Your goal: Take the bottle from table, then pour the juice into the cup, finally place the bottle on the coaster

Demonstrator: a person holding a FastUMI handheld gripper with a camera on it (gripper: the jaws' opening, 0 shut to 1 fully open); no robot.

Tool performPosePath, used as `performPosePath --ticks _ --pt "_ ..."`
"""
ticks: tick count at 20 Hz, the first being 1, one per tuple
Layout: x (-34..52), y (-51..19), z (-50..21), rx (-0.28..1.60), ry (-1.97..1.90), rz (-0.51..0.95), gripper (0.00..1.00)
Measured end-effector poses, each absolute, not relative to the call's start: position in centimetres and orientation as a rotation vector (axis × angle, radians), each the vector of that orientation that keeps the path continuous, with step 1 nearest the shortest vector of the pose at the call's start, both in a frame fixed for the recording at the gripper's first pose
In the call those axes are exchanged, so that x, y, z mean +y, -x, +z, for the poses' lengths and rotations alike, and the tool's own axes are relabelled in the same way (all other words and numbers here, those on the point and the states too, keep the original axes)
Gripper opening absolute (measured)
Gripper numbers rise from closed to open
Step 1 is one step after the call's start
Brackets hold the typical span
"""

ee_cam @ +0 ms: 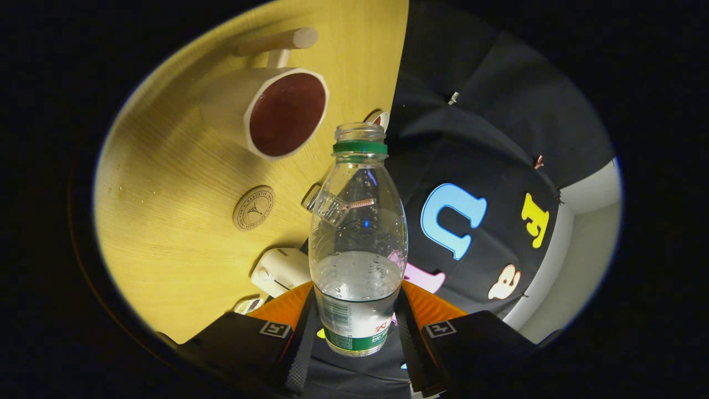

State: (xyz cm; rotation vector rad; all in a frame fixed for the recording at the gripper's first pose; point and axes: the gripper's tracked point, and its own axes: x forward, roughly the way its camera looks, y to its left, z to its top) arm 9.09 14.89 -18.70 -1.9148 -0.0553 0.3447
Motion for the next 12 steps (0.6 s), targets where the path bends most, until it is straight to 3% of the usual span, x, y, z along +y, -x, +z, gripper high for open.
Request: performPosePath --ticks 12 --pt "13.7 -5.7 -23.9 0.306 0.982 0.365 0.73"
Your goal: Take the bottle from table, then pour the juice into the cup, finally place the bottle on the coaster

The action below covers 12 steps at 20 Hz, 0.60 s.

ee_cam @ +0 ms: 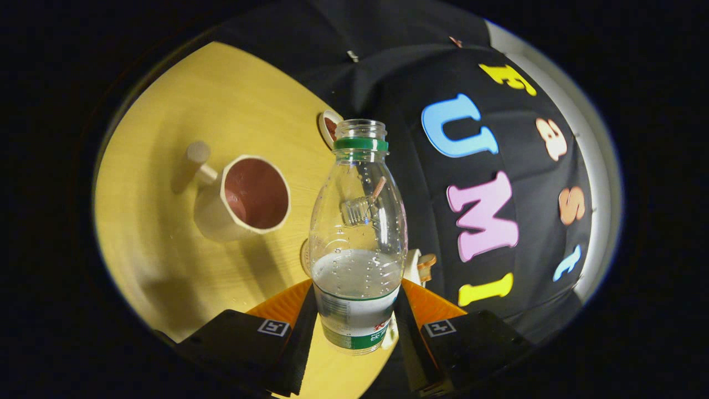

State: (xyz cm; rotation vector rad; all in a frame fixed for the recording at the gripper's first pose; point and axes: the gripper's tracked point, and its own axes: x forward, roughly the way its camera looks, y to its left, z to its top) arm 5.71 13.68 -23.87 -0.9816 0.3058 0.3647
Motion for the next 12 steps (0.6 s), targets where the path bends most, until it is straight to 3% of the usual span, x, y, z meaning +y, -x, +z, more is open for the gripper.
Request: performPosePath --ticks 7,12 --pt "16.8 -6.3 -20.9 0.356 0.329 0.416 0.73" --pt "16.0 -10.0 -16.4 0.274 0.076 0.380 0.74"
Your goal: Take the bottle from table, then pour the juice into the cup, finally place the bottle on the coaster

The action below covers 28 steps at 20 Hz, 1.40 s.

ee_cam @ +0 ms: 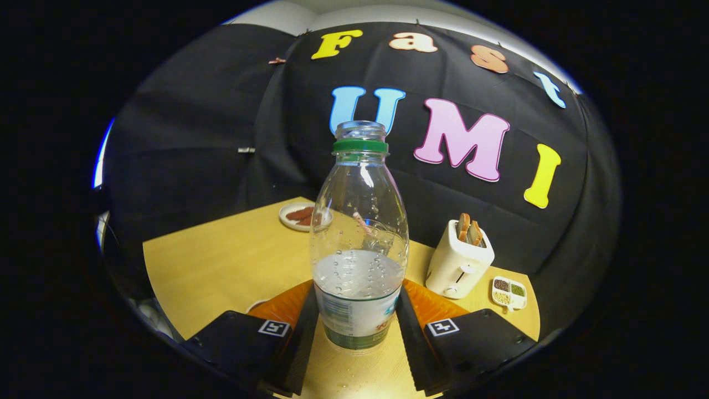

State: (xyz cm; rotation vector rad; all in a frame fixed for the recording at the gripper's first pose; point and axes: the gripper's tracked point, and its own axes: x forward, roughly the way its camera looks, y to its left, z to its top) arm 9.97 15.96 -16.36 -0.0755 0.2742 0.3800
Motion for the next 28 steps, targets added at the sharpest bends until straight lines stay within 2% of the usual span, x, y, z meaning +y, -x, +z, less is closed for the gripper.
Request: performPosePath --ticks 6,13,20,28 --pt "14.9 -16.2 -17.0 0.207 0.019 0.352 0.77" --pt "15.4 -21.0 -23.0 0.262 -0.110 0.321 0.77" --pt "14.6 -22.8 -29.1 0.270 -0.067 0.305 0.78" --pt "14.6 -24.0 -30.7 0.278 -0.072 0.279 0.79"
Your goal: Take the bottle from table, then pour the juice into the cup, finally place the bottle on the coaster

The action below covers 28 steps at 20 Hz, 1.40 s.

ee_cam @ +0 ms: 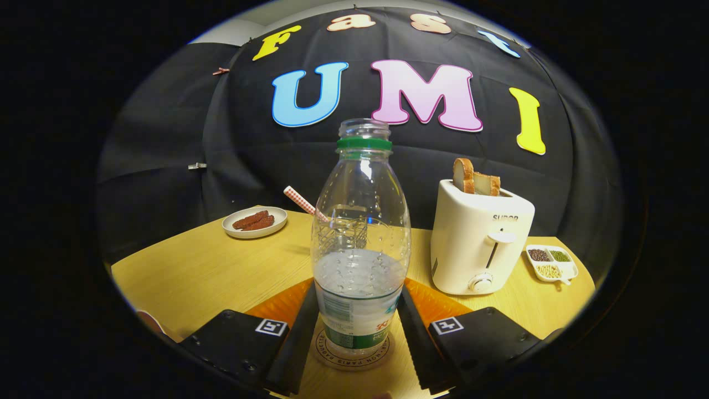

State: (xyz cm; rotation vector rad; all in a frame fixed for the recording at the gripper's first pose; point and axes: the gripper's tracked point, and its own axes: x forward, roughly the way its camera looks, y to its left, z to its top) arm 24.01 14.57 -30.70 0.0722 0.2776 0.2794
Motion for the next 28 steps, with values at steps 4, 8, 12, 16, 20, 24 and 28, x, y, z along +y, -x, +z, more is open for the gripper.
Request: performPosePath --ticks 4,8,12,16,20,24,28 --pt "14.6 -23.7 -31.6 0.312 -0.076 0.274 0.80" --pt "14.7 -23.4 -32.2 0.356 -0.110 0.268 0.80" --pt "15.0 -23.2 -31.7 0.354 -0.127 0.273 0.95" --pt "14.9 -21.8 -30.7 0.360 -0.110 0.292 0.98" --pt "13.4 -19.9 -28.3 0.344 -0.099 0.276 0.99" --pt "11.7 -16.9 -24.7 0.321 -0.076 0.271 0.98" --pt "9.4 -13.6 -20.9 0.325 -0.090 0.260 0.98"
